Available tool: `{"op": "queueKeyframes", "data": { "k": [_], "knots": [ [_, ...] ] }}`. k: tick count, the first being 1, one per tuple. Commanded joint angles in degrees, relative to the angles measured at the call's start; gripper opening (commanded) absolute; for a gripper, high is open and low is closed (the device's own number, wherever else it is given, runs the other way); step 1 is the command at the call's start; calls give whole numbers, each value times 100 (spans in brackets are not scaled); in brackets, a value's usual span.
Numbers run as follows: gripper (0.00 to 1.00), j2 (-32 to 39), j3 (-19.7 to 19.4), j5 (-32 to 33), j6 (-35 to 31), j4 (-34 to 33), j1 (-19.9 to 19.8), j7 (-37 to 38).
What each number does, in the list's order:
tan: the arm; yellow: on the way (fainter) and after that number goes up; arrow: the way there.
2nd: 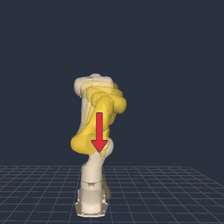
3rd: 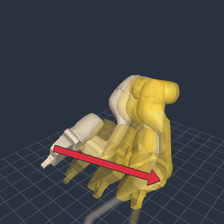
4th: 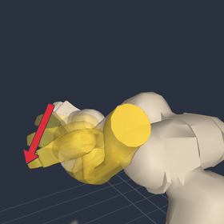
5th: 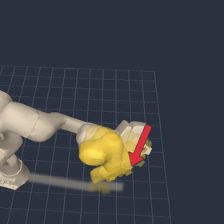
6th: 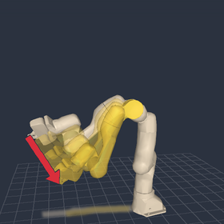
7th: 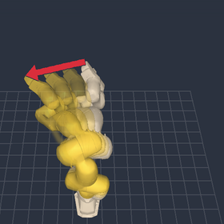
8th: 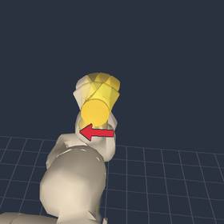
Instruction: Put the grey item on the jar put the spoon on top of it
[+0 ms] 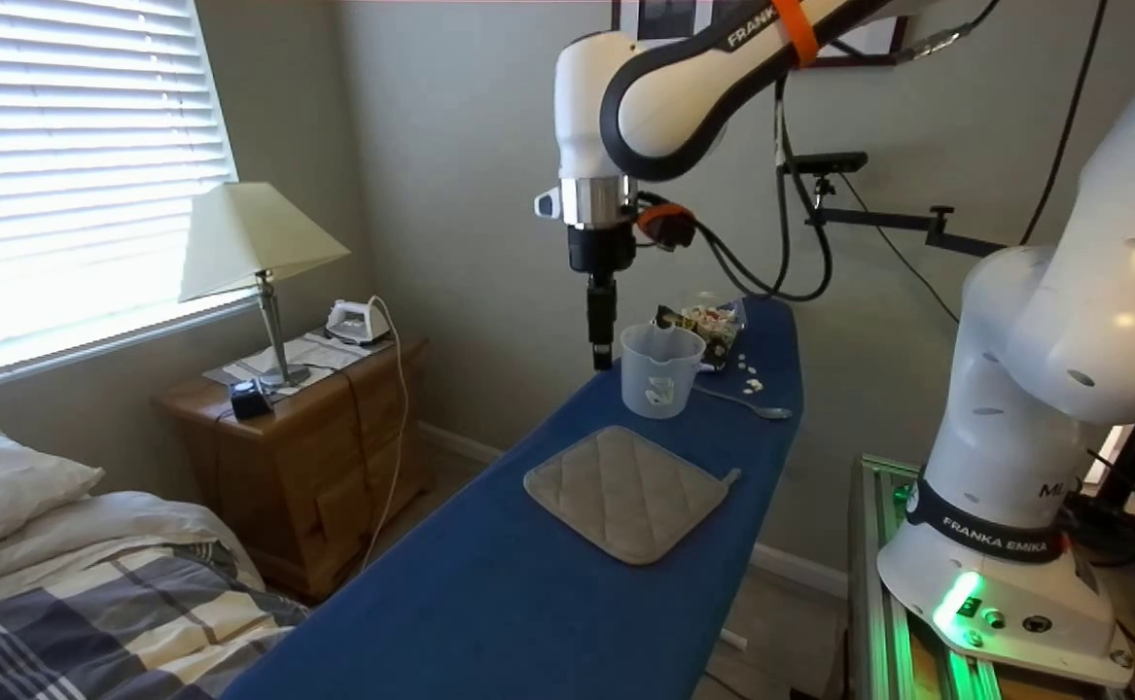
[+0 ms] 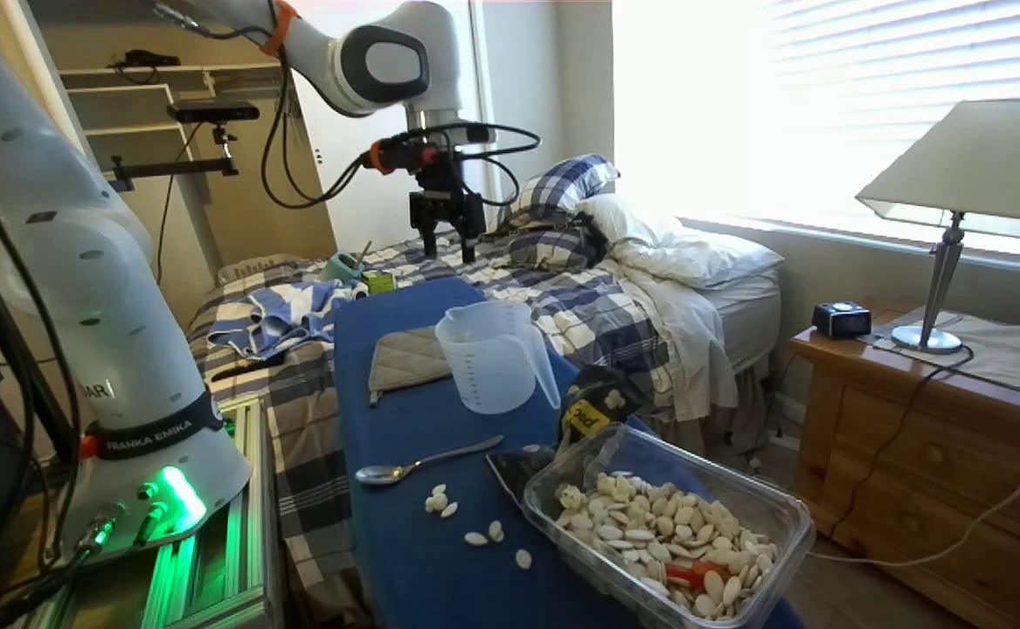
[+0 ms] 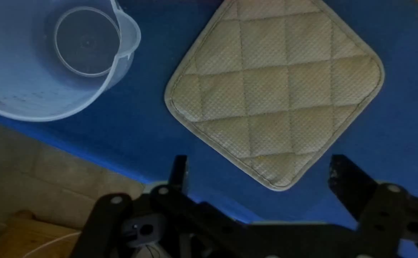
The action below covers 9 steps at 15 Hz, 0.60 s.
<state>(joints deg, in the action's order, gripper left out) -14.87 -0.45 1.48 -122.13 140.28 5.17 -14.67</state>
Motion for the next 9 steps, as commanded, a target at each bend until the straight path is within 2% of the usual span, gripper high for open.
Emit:
{"op": "queueKeyframes", "data": {
  "k": [1, 5, 9],
  "knots": [
    [100, 196, 47, 26, -6, -53, -84, 31],
    [100, 511, 54, 51, -31, -219, -134, 58],
    [100, 1016, -12, -378, -209, -296, -60, -764]
  ]
}}
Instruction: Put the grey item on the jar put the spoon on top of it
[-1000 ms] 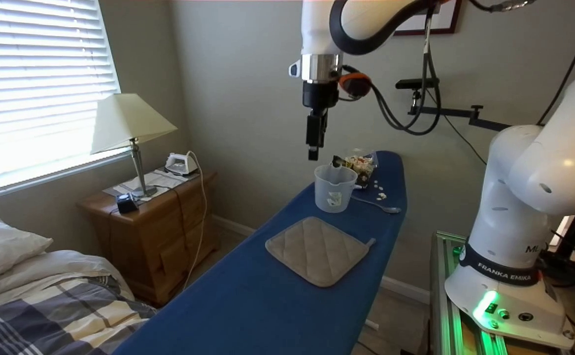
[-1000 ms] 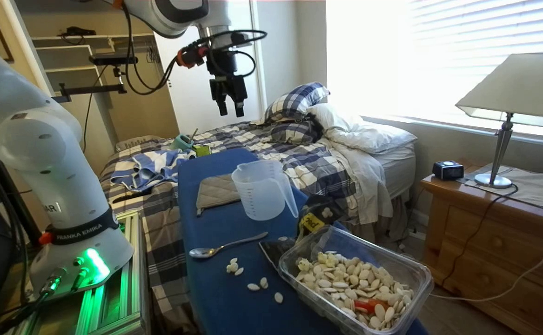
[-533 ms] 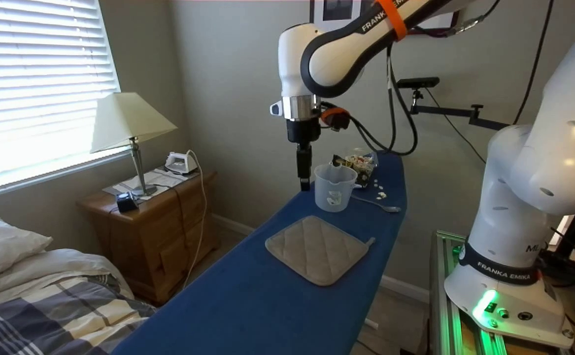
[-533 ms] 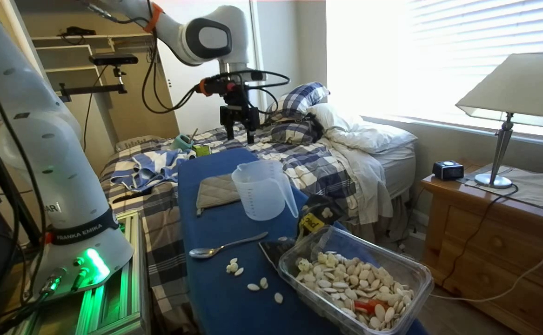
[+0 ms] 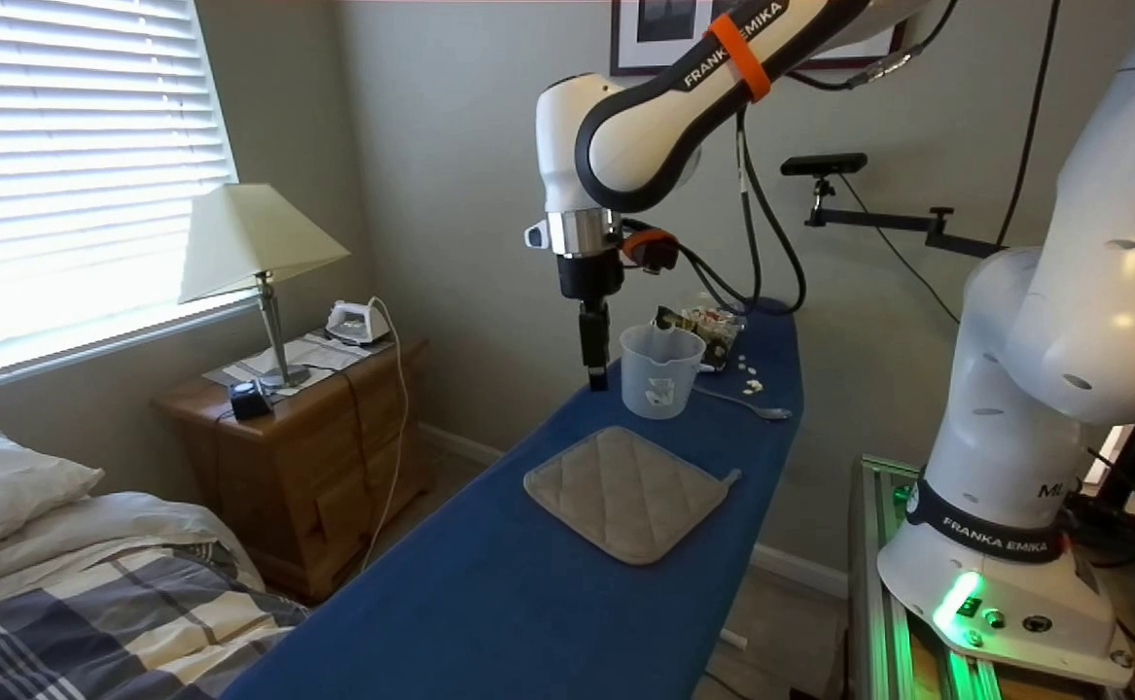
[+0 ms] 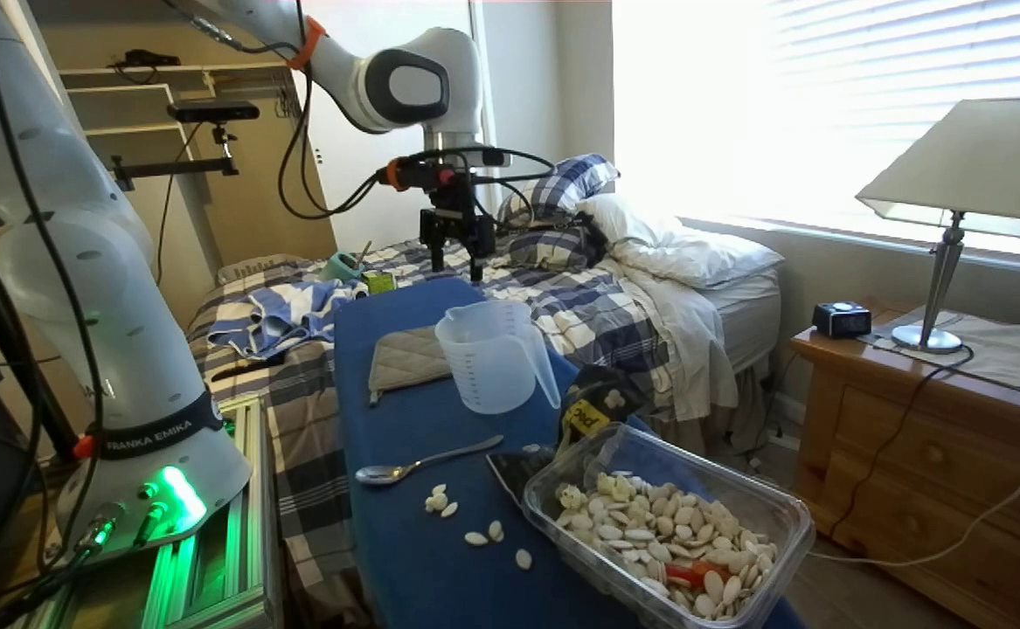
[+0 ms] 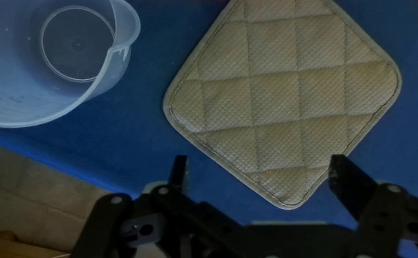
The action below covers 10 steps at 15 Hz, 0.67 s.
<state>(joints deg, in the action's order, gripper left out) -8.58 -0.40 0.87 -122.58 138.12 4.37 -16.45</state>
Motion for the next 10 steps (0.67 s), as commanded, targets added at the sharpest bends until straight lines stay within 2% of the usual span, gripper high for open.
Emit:
{"op": "queueKeyframes", "data": {
  "k": [1, 4, 10],
  "knots": [
    [100, 519, 3, -360, -237, -100, 34, -853],
    [100, 921, 74, -455, -407, -185, 11, -1416],
    [100, 1523, 290, -369, -725, -335, -69, -2051]
  ]
}}
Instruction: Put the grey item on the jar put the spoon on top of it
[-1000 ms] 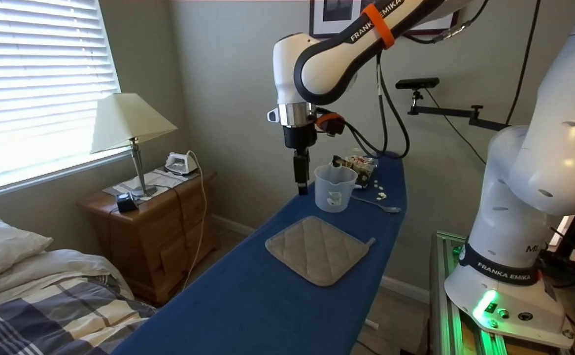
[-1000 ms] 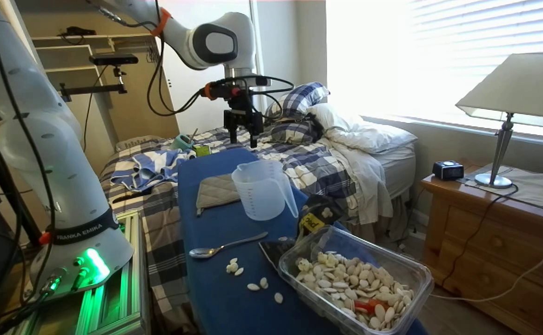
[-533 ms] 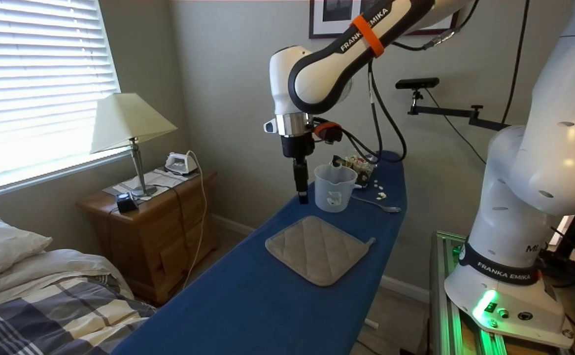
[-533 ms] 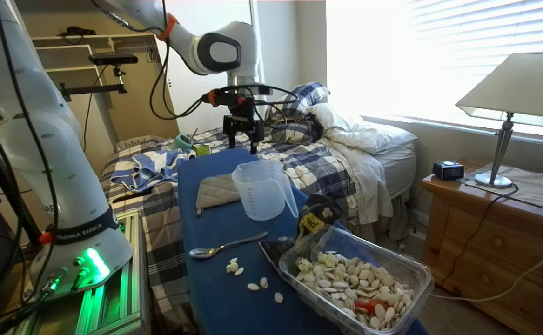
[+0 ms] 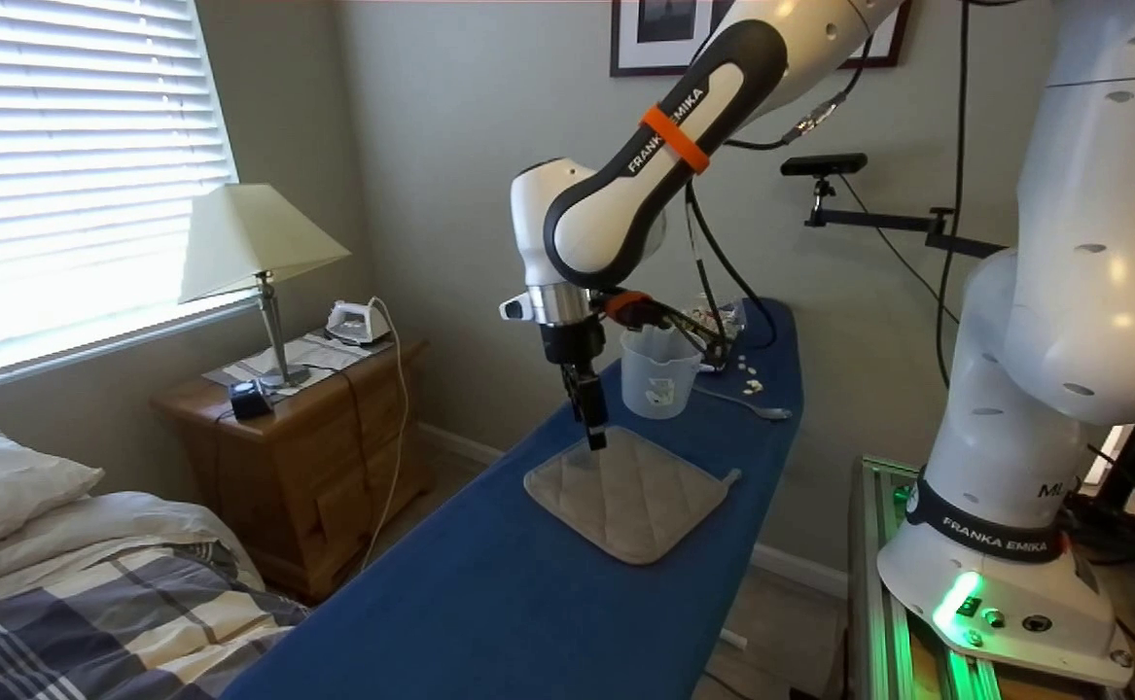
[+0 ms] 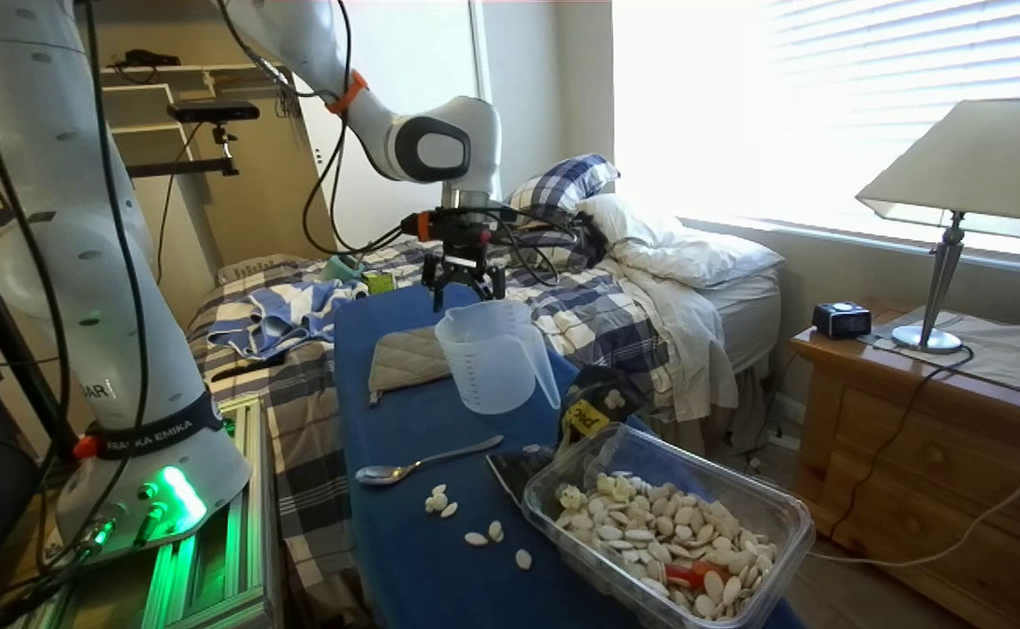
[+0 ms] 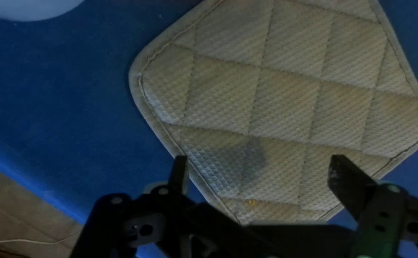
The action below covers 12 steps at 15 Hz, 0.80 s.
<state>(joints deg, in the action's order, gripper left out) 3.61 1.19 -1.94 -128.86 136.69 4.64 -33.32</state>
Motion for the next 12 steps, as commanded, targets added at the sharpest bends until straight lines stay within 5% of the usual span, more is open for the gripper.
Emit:
{"op": "queueKeyframes", "data": {
  "k": [1, 9, 10, 12],
  "knots": [
    [100, 376, 166, -78, -119, -219, -108, -455],
    [98, 736, 291, 7, -579, -343, -216, -775],
    [73, 765, 297, 8, -600, -357, -230, -799],
    [67, 803, 303, 8, -614, -378, -251, -837]
  ]
}}
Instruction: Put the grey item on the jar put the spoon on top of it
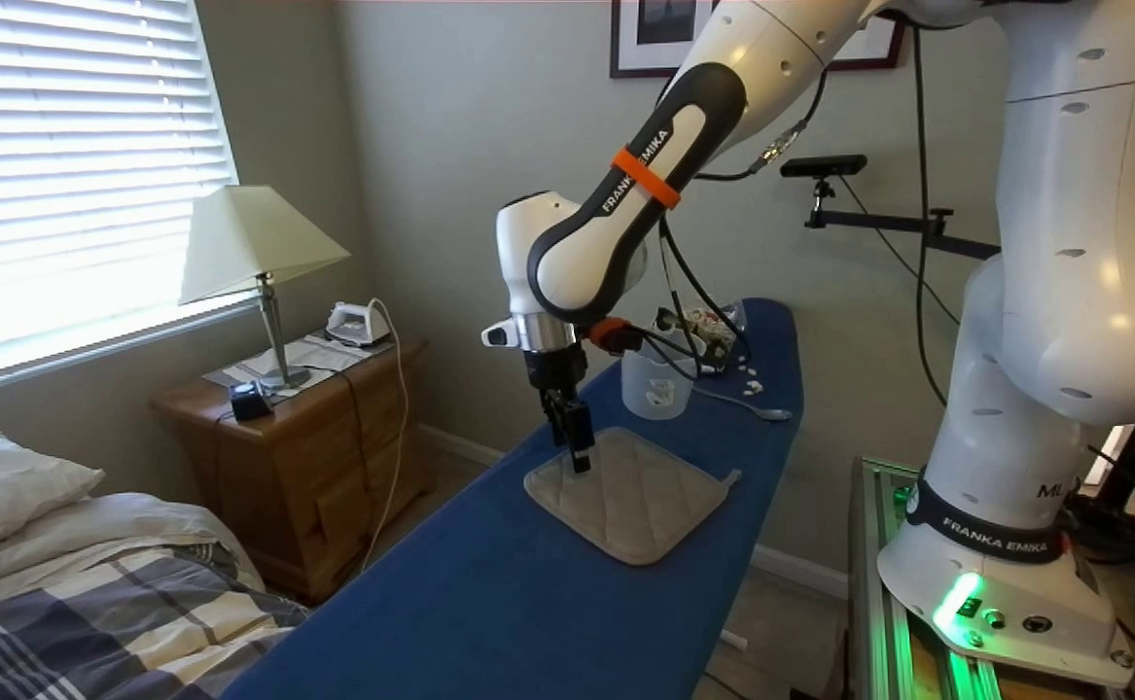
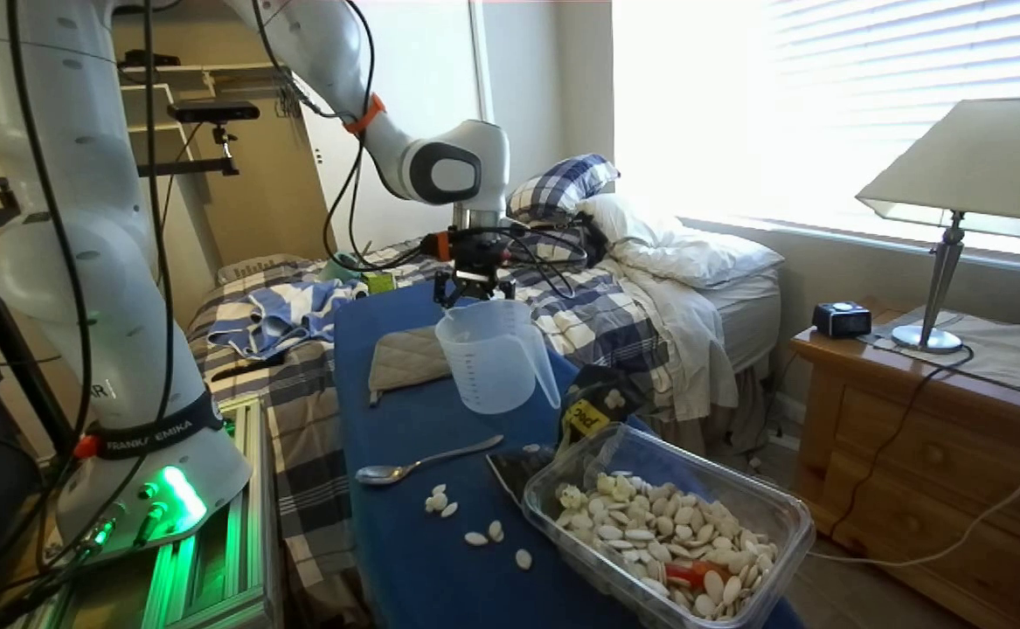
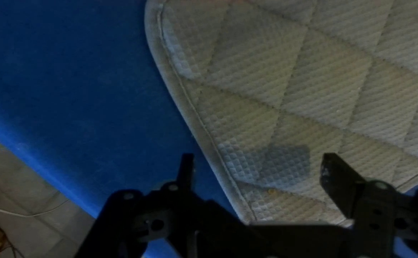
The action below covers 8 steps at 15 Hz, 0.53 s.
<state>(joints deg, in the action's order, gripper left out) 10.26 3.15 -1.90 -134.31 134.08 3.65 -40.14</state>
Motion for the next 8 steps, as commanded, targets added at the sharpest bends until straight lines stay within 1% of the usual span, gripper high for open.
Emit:
{"op": "queueKeyframes", "data": {
  "k": [1, 3, 5, 8],
  "knots": [
    [60, 149, 111, 1, -58, -130, -164, -164],
    [45, 163, 122, -9, -22, -148, -184, -182],
    [32, 168, 127, -28, -2, -173, -208, -203],
    [10, 97, 145, -125, 83, -191, -264, -220]
  ]
}}
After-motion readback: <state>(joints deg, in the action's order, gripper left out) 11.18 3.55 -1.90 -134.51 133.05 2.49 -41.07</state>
